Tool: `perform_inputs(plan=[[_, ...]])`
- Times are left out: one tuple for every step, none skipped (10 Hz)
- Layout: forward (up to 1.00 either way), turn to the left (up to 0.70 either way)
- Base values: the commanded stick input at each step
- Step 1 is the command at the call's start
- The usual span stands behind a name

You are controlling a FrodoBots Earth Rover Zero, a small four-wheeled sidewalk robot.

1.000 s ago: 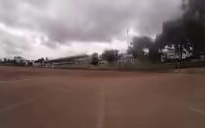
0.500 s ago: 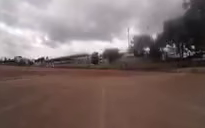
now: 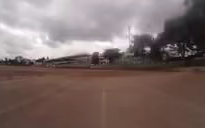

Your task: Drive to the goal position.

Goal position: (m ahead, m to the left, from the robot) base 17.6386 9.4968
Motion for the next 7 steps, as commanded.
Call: perform_inputs(plan=[[0.70, 0.00], [0.70, 0.00], [0.70, 0.00], [0.70, 0.00], [0.70, 0.00], [0.70, 0.00], [0.70, 0.00]])
